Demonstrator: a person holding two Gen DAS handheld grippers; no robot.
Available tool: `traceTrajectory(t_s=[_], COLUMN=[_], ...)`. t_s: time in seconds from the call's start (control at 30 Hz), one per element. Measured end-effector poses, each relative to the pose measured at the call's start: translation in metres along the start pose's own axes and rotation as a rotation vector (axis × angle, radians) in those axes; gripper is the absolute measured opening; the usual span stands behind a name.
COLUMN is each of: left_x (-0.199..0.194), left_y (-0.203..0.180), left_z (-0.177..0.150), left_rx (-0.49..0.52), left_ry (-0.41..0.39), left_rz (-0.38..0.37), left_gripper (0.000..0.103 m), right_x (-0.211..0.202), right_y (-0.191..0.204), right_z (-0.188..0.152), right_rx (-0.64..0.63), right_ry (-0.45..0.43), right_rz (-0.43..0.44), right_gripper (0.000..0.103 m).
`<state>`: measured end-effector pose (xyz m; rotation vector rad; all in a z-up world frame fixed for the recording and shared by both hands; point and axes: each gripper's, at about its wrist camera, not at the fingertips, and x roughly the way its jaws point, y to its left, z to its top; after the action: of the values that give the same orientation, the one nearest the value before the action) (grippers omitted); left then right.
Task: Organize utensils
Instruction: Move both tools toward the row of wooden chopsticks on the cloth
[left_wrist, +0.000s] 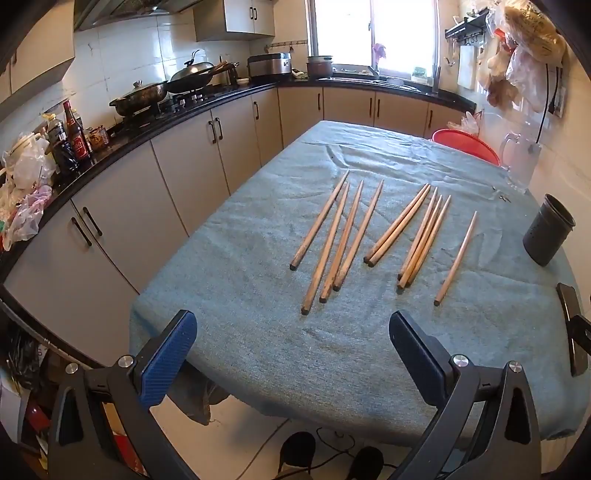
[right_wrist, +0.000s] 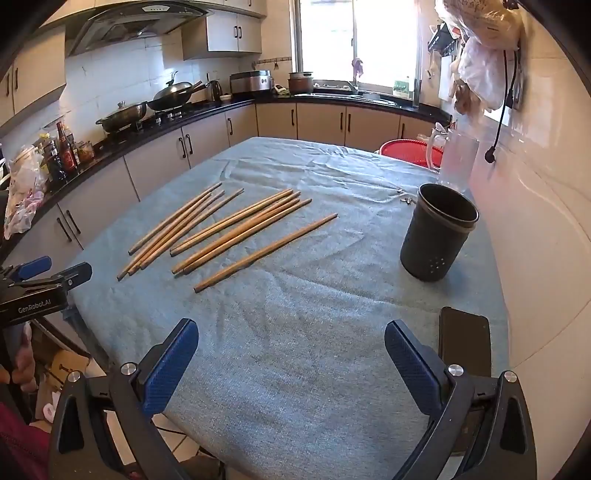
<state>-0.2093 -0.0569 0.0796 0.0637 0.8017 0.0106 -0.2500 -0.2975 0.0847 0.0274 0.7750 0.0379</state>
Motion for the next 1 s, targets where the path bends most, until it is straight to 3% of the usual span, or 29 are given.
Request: traceTrajectory(t_s=[1.0], left_x=[0.001], left_y=[-0.023], left_z=[0.009], left_rx=[0.052], left_ry=[-0.015], left_rz=[0.016], left_gripper=[0.103], right_x=[0.004], right_y=[-0.021], right_z=[0.003], right_rx=[0.029], right_ry=[-0.013], right_rz=[0.023], right_gripper=[0.102])
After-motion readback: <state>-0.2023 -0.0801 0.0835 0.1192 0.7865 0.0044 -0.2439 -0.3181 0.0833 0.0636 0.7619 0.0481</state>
